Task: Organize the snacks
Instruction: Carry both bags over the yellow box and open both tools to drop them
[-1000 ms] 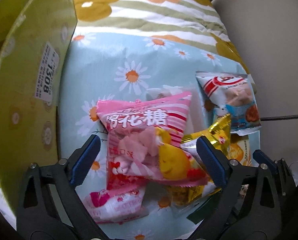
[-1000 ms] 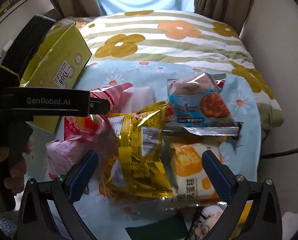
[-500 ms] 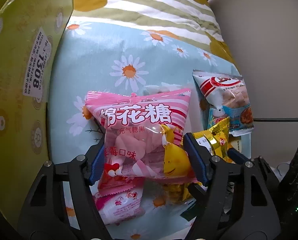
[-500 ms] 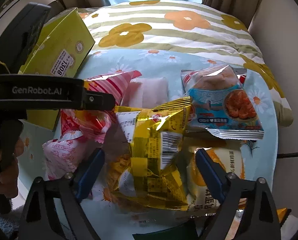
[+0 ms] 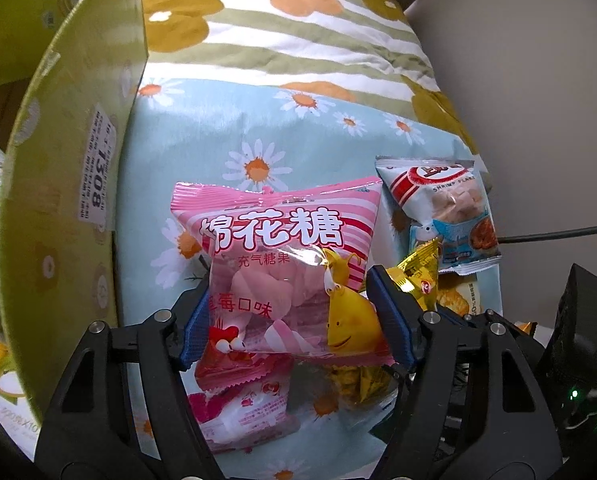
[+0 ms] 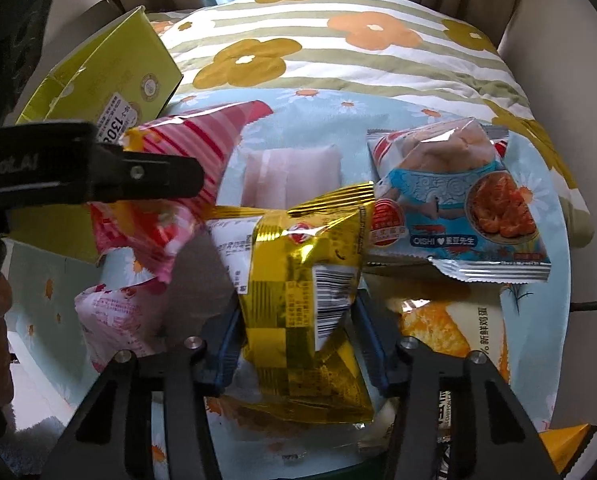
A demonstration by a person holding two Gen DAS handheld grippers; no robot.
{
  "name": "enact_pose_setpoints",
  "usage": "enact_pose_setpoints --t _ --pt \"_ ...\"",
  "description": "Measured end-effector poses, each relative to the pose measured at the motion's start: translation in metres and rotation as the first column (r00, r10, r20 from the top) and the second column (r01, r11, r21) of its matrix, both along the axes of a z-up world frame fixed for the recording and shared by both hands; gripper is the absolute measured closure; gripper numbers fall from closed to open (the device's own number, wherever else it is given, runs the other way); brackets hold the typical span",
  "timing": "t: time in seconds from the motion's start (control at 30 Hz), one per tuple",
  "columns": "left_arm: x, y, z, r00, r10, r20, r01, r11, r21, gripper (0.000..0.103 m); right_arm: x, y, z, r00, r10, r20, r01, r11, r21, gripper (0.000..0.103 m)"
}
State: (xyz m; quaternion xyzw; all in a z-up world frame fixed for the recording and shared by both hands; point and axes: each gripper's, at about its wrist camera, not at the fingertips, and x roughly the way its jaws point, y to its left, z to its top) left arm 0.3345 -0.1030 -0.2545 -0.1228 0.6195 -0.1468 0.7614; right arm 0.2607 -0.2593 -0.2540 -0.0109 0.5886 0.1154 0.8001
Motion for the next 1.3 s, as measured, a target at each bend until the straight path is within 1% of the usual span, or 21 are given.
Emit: enact_pose_setpoints --t 0.2,0.33,0.5,0.6,0.73,0.83,1.03,1.17,1.3 --pt "-0.007 0.0 0.013 0.999 0.002 0.036 -0.002 1.0 -0.007 0.034 -0.004 -0.006 0.008 0.999 -0.032 0.022 0.031 0.999 0.028 0.058" --pt "-0.017 -0.002 0.032 0.996 0.001 0.084 0.0 1.0 -0.013 0.034 -0.011 -0.01 0.023 0.998 -0.038 0.056 0.036 0.999 0.041 0.058" --pt "-0.031 0.001 0.069 0.986 0.027 0.164 -0.023 0.999 -0.025 0.034 -0.024 -0.017 0.049 0.993 -0.035 0.109 0.03 0.998 0.05 0.058" --pt "-0.044 0.007 0.095 0.973 0.048 0.224 -0.042 0.999 -0.032 0.034 -0.032 -0.021 0.071 0.986 -0.026 0.164 0.019 0.999 0.048 0.058" --pt "-0.06 0.019 0.124 0.954 0.086 0.287 -0.08 0.996 -0.032 0.034 -0.039 -0.025 0.104 0.972 -0.007 0.235 -0.01 0.998 0.067 0.058" --pt "-0.074 0.033 0.145 0.939 0.129 0.319 -0.125 0.992 -0.032 0.034 -0.038 -0.023 0.125 0.958 0.023 0.285 -0.048 0.996 0.081 0.058" --pt "-0.096 0.071 0.175 0.912 0.188 0.365 -0.202 0.979 -0.001 0.034 -0.036 -0.008 0.155 0.94 0.056 0.338 -0.106 0.986 0.131 0.058" --pt "-0.103 0.105 0.185 0.89 0.24 0.388 -0.26 0.966 -0.002 0.034 -0.033 0.015 0.165 0.929 0.075 0.362 -0.138 0.979 0.152 0.058" --pt "-0.1 0.145 0.187 0.87 0.286 0.402 -0.308 0.951 -0.011 0.034 -0.026 0.047 0.17 0.921 0.103 0.377 -0.171 0.974 0.152 0.058"
